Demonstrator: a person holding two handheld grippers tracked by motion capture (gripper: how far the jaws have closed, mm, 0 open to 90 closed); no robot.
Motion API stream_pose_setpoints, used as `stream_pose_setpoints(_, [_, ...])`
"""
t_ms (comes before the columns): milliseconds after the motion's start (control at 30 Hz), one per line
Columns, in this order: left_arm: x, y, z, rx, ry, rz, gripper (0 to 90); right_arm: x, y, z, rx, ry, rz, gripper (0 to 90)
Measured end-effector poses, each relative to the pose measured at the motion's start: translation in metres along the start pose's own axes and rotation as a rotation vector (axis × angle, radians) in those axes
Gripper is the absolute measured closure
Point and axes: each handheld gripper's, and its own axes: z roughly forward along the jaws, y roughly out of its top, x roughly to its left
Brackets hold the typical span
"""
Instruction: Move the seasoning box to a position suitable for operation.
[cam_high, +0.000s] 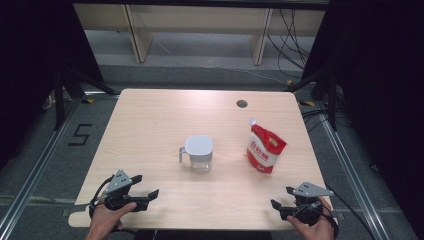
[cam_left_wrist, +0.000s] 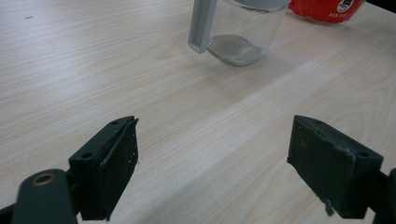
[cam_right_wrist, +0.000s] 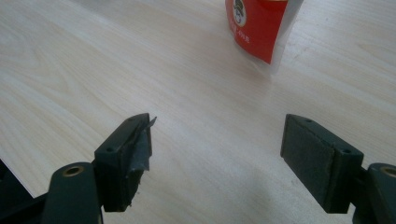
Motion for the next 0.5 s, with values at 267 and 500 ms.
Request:
stream_pose_setpoints(267, [0.0002,-0.0001,0.0003,0.002,0.009,0.011,15.5,-0.0001,0.0001,-0.0003,-0.002,-0.003,-0.001,25.7])
stream_pose_setpoints(500, [0.0026,0.0027,0.0039,-0.019,0.046,0.011,16.3,0.0008,-0.0002,-0.0011,0.007,-0.002,0.025,25.7])
